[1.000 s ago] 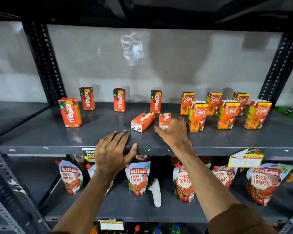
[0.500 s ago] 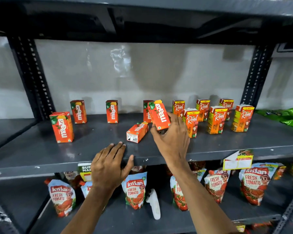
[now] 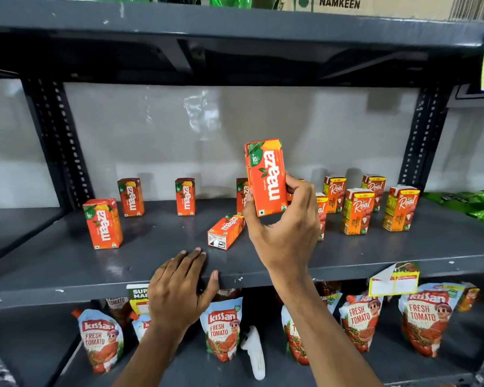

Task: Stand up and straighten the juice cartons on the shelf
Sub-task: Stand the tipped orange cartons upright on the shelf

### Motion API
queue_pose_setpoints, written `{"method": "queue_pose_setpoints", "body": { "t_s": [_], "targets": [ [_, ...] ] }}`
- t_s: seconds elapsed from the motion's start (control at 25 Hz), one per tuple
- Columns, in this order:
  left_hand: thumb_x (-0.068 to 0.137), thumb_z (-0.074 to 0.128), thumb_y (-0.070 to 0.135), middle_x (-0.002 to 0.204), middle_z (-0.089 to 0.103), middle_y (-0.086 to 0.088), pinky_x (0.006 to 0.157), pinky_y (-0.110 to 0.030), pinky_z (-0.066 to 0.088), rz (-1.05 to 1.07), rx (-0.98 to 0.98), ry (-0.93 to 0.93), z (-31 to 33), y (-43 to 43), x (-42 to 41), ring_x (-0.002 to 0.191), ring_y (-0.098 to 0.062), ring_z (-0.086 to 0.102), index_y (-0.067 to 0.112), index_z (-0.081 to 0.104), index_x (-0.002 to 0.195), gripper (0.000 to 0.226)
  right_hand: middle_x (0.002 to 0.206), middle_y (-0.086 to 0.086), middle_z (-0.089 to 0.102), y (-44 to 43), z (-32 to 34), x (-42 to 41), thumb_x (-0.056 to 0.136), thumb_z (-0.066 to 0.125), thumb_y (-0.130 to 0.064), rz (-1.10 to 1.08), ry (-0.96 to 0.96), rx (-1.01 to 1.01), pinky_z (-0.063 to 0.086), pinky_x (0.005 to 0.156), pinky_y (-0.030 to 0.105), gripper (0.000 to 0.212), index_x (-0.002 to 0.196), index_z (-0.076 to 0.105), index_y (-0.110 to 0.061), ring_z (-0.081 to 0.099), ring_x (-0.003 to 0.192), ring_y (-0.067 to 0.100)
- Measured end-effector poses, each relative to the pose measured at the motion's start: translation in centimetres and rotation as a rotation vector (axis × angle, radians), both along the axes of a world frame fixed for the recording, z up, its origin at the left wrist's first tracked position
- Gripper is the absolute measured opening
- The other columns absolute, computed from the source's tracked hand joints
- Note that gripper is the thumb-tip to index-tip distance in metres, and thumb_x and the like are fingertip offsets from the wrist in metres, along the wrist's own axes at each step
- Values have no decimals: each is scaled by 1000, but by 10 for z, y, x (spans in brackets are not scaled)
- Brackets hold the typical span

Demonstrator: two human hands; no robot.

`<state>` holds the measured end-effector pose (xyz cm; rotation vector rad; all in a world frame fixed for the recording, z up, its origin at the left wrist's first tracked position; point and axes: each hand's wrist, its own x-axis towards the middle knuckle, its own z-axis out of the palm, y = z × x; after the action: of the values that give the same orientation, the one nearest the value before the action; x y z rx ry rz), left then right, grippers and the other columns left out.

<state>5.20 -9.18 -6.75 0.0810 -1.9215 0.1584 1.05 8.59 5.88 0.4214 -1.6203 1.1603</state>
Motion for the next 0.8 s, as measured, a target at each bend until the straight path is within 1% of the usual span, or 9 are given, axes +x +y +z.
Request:
{"method": "queue_pose_setpoints", "body": {
  "t_s": [0.12,0.2,0.28,0.36,0.44,0.52,0.68,0.8],
  "targets": [
    [91,51,46,105,76,-4,77,-37,54,4,-10,6,0,0,0,97,-24,72,11,77,100,44,99,-6,63,-2,-11,-15,76,75,-55,6,-172,63,54,65,24,58,109,40,-22,66,84,11],
    [91,51,45,106,75,-3,78,-37,53,11,-13,5,0,0,-1,97,-25,72,12,77,101,44,97,-7,63,-3,-23,-26,75,77,-53,-9,-296,127,50,62,21,59,108,39,-22,69,82,13],
    [90,52,45,107,75,-3,78,-37,52,14,-23,3,-1,-1,-1,97,-25,72,12,77,102,43,105,-3,67,-4,-35,-38,75,77,-54,-27,-412,194,48,64,22,62,110,39,-20,71,89,16],
    [90,52,44,107,75,-4,78,-37,53,20,-42,8,-2,-2,-2,97,-25,72,12,77,101,43,111,0,67,-5,-42,-49,74,77,-56,-41,-490,236,54,71,29,67,113,37,-20,72,95,20],
    [90,52,44,107,75,-4,77,-37,53,24,-47,15,-1,-3,-3,96,-25,72,12,77,101,43,116,4,66,-8,-44,-54,74,78,-55,-51,-533,270,55,78,37,74,121,36,-17,71,100,24],
    [91,50,44,106,75,-4,77,-37,52,36,-48,22,0,-2,-3,96,-25,72,11,77,101,43,120,6,66,-9,-44,-55,73,80,-54,-52,-561,312,55,80,39,80,126,34,-15,70,105,27],
    [92,48,44,107,75,-5,80,-38,51,48,-30,2,0,1,-1,98,-26,71,11,76,103,45,118,8,66,-7,-48,-53,65,84,-58,-45,-624,343,55,82,42,88,123,32,-17,69,106,33],
    [94,45,46,110,74,-5,83,-39,50,54,2,-36,-1,4,1,102,-26,70,11,75,105,47,125,10,64,-8,-48,-51,66,84,-58,-42,-692,374,53,85,42,96,132,28,-16,66,111,35]
  ]
}}
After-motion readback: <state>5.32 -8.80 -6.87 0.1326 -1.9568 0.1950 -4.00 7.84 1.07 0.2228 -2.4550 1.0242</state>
